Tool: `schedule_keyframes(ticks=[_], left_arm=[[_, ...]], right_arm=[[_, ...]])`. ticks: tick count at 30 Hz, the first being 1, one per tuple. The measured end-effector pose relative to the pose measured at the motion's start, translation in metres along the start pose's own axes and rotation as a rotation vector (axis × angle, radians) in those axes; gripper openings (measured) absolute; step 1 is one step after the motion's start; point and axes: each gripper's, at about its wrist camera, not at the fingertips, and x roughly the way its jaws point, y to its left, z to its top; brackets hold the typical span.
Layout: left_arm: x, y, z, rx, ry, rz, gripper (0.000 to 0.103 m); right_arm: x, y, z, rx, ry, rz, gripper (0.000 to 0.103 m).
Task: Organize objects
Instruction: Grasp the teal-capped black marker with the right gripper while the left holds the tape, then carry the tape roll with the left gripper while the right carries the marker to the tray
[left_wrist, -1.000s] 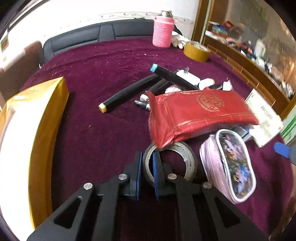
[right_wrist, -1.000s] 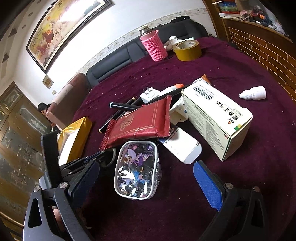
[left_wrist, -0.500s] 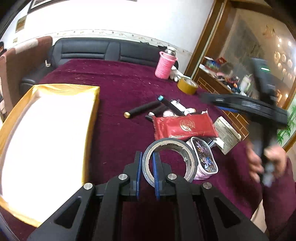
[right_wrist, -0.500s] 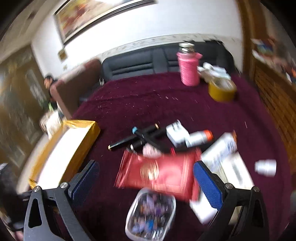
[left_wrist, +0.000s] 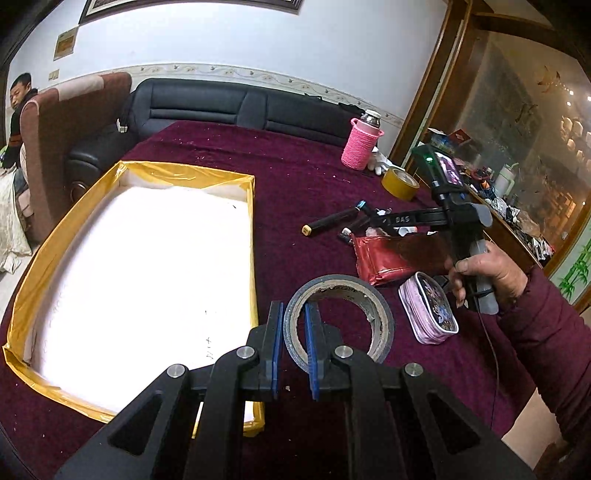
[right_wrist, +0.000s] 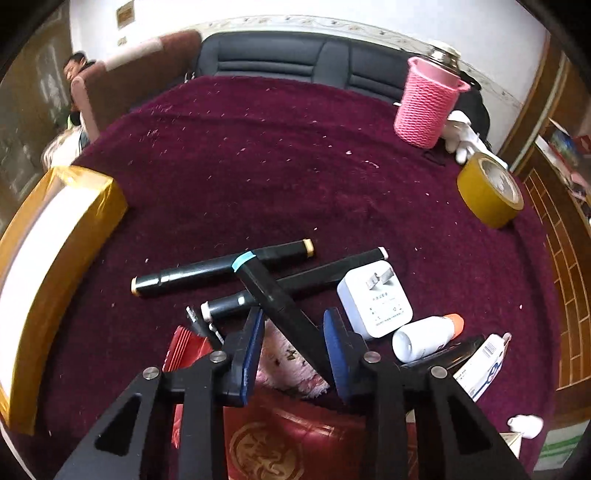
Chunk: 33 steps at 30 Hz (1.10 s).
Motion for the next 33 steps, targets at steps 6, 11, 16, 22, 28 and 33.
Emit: schedule_keyframes(ticks=[6, 11, 16, 22, 28, 33], left_arm=[[0.009, -0.002, 0.0, -0.006, 0.007, 0.012, 0.011], [0.009, -0.005, -0.001, 0.008, 0.009, 0.026, 0.011], [0.005, -0.006, -0.004, 0.004, 0.007, 0.025, 0.011], [0.002, -0.01, -0.007, 0.008, 0.011, 0.016, 0.011], [-0.001, -0.008, -0.008, 0.0, 0.014, 0.015, 0.011], [0.001, -0.003, -0.008, -0.021, 0.024, 0.002, 0.011]], right_arm=[[-0.015, -0.017, -0.004, 0.069, -0.074, 0.01, 0.011], [-0.036, -0.027, -0.01, 0.134, -0.137, 0.038, 0.001], [-0.025, -0.022, -0.005, 0.059, -0.074, 0.031, 0.002], [0.004, -0.027, 0.002, 0.042, 0.008, 0.023, 0.002], [0.011, -0.028, 0.017, 0.071, 0.025, 0.099, 0.003], [0.013, -0.024, 0.02, 0.069, 0.034, 0.148, 0.005]])
